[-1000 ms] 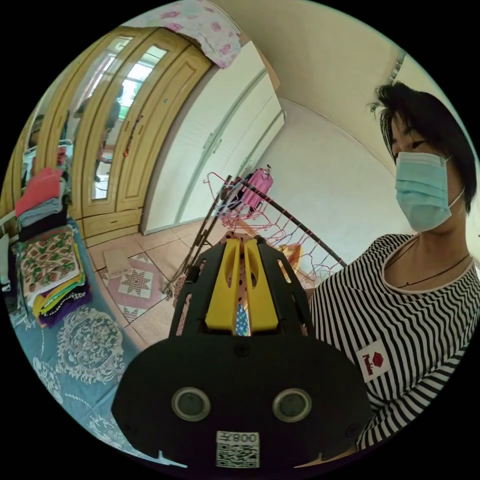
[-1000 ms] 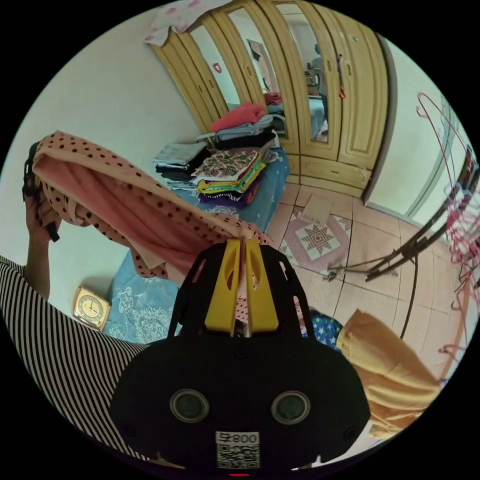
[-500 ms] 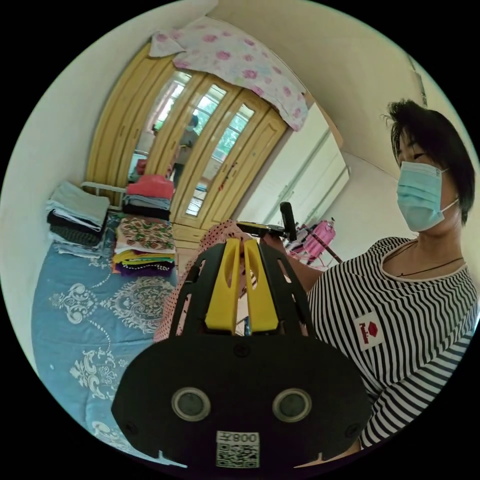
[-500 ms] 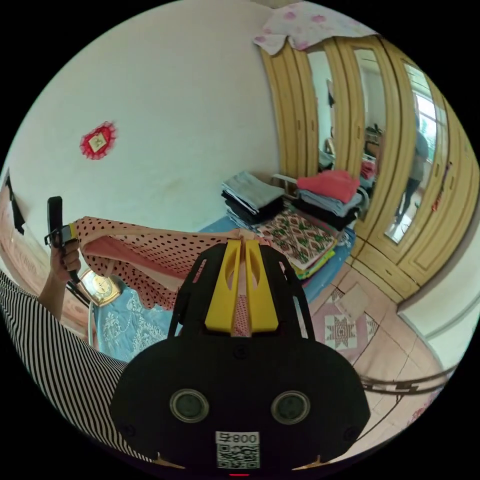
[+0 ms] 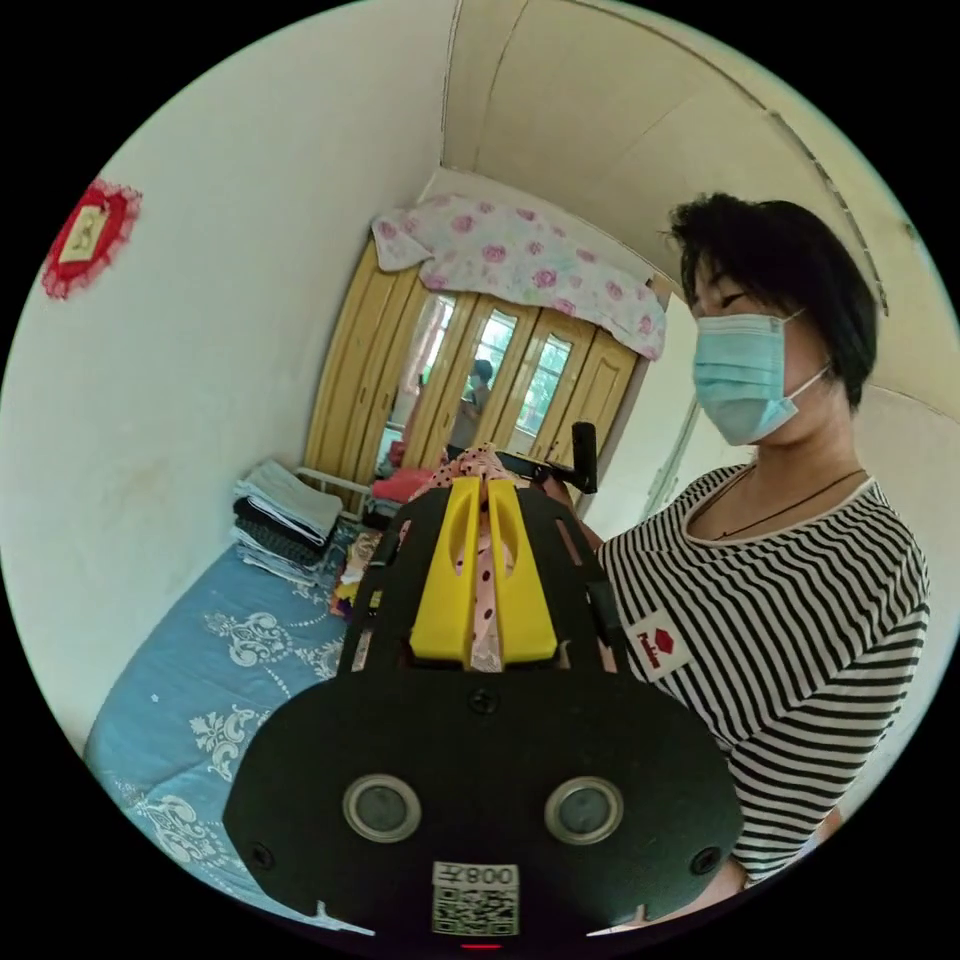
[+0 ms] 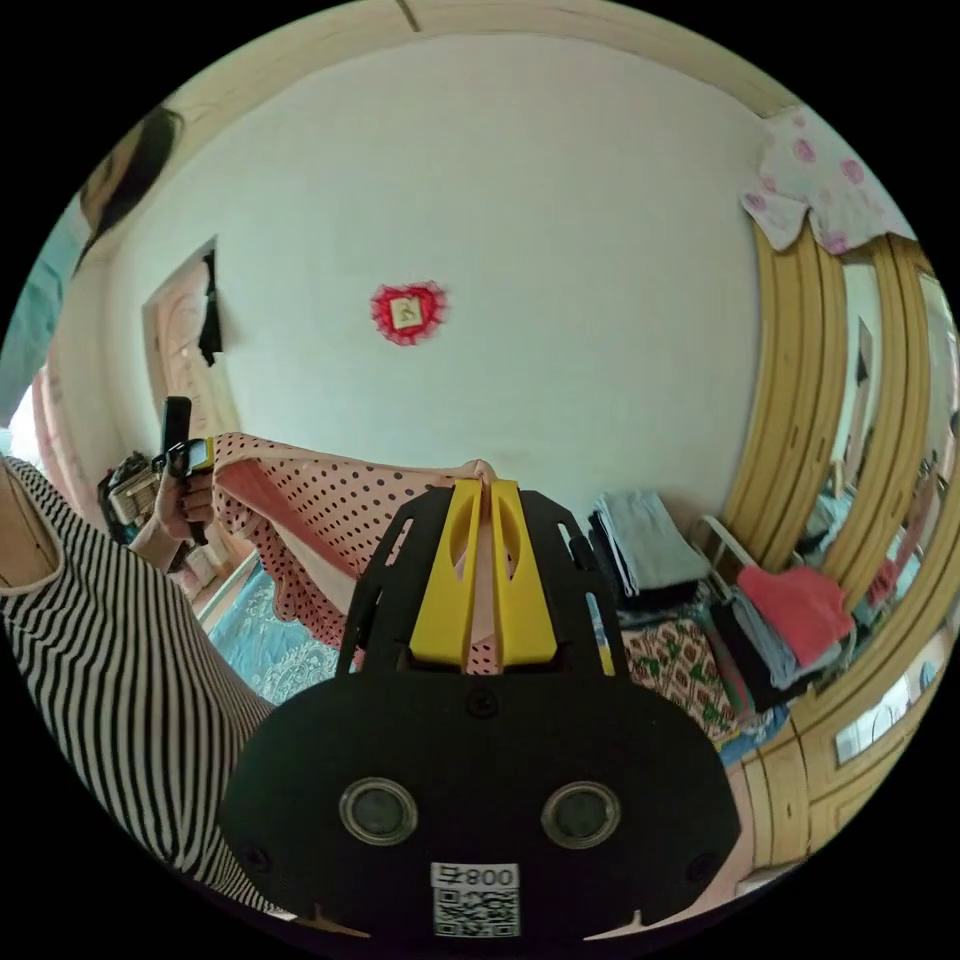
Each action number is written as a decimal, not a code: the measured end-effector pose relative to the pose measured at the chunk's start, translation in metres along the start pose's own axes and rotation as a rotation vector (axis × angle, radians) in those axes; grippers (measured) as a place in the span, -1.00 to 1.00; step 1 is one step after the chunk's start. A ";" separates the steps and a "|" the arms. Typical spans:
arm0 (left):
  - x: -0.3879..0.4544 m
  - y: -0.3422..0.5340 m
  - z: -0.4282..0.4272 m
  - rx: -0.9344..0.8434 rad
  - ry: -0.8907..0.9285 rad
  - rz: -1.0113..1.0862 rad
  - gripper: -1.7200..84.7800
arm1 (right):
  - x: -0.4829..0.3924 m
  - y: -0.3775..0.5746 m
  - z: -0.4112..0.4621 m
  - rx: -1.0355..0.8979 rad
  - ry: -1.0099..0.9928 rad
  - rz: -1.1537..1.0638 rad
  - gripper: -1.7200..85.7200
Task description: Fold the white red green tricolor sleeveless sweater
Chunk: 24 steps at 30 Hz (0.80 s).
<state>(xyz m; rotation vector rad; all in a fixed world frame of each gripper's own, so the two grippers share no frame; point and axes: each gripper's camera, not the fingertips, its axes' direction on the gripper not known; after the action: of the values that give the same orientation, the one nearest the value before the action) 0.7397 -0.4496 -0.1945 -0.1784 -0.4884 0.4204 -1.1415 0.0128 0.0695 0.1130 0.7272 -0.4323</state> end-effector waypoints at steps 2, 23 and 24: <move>0.014 0.000 -0.019 0.033 -0.040 0.008 -0.94 | 0.014 -0.013 0.007 0.052 -0.066 -0.065 -0.93; 0.011 0.056 -0.217 0.209 -0.427 -0.029 -0.94 | 0.042 -0.050 0.242 0.201 -0.341 -0.342 -0.94; -0.012 0.063 -0.226 0.185 -0.462 -0.066 -0.93 | 0.043 -0.051 0.261 0.177 -0.348 -0.338 -0.94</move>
<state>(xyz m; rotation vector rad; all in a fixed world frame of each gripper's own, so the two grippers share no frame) 0.8186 -0.4129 -0.4127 0.1181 -0.9021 0.4403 -0.9732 -0.1122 0.2378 0.0780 0.3622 -0.8171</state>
